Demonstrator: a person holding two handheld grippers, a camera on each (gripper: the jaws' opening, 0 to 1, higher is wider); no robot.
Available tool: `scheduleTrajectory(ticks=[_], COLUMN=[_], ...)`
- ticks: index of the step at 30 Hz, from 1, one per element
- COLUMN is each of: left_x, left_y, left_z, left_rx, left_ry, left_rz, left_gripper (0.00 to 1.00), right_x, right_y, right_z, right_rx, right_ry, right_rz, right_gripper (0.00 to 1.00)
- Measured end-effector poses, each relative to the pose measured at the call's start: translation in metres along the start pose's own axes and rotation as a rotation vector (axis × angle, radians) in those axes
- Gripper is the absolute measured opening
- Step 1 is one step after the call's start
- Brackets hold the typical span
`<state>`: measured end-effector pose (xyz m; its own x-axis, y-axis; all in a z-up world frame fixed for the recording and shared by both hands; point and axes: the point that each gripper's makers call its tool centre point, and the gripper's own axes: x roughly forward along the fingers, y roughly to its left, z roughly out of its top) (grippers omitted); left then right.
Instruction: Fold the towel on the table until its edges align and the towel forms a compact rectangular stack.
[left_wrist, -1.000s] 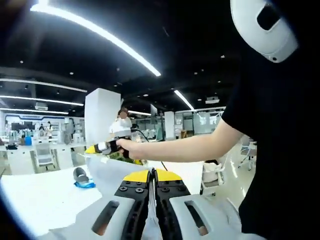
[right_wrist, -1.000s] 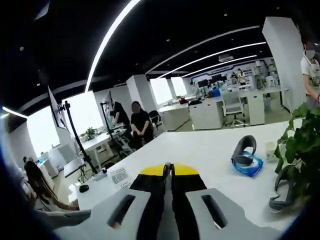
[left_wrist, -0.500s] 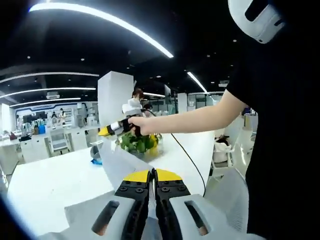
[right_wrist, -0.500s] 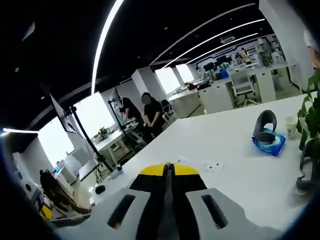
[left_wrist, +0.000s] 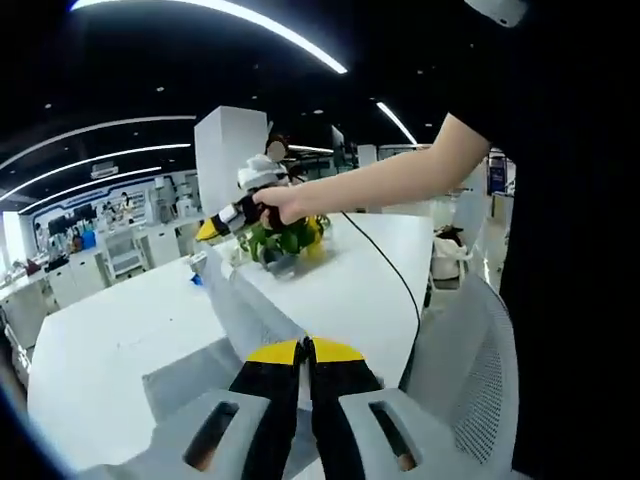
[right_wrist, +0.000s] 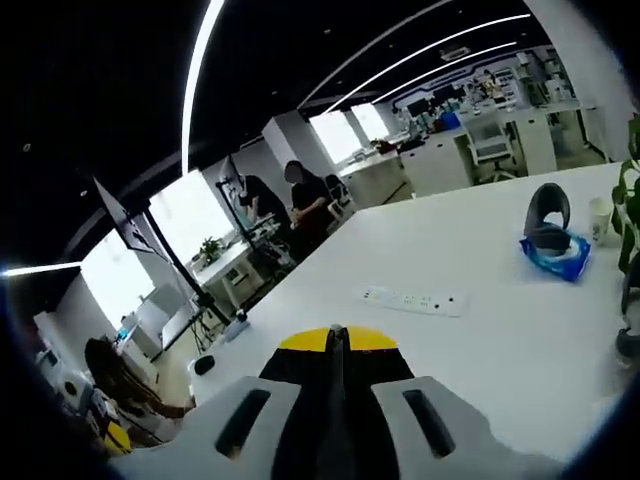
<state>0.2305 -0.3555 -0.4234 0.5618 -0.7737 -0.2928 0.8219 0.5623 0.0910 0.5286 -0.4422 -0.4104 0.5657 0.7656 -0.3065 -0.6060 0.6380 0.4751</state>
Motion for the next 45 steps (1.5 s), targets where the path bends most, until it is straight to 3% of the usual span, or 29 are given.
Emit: scheduleTrajectory(ticks=[5,15,26,30,37,45], left_x=[-0.009,-0.014,-0.026,-0.031,-0.044,-0.055], left_y=[0.013,0.026,0.046,0.055,0.069,0.085], left_z=[-0.016,-0.052,-0.104,-0.13,-0.148,-0.171], left_rx=[-0.053,-0.121,-0.196,-0.272,-0.301,-0.374], left_ry=[0.014,0.067,0.169,0.208,0.233,0.244], left_rz=[0.039,0.068,0.113,0.148,0.186,0.244], left_gripper=[0.02,0.02,0.02,0.02,0.02,0.03], right_x=[0.012,0.045,0.078,0.094,0.115,0.13], right_y=[-0.004,-0.016,-0.018,-0.02,-0.016,-0.006], right_z=[-0.007,-0.038,-0.066,-0.079,-0.098,-0.103], right_rx=[0.002,0.047,0.118,0.185,0.212,0.27], right_ry=[0.026,0.098,0.148,0.162,0.194,0.194], right_rz=[0.001,-0.017,-0.02,-0.029,-0.04,-0.027], right_gripper=[0.0,0.0,0.0,0.01,0.01,0.01])
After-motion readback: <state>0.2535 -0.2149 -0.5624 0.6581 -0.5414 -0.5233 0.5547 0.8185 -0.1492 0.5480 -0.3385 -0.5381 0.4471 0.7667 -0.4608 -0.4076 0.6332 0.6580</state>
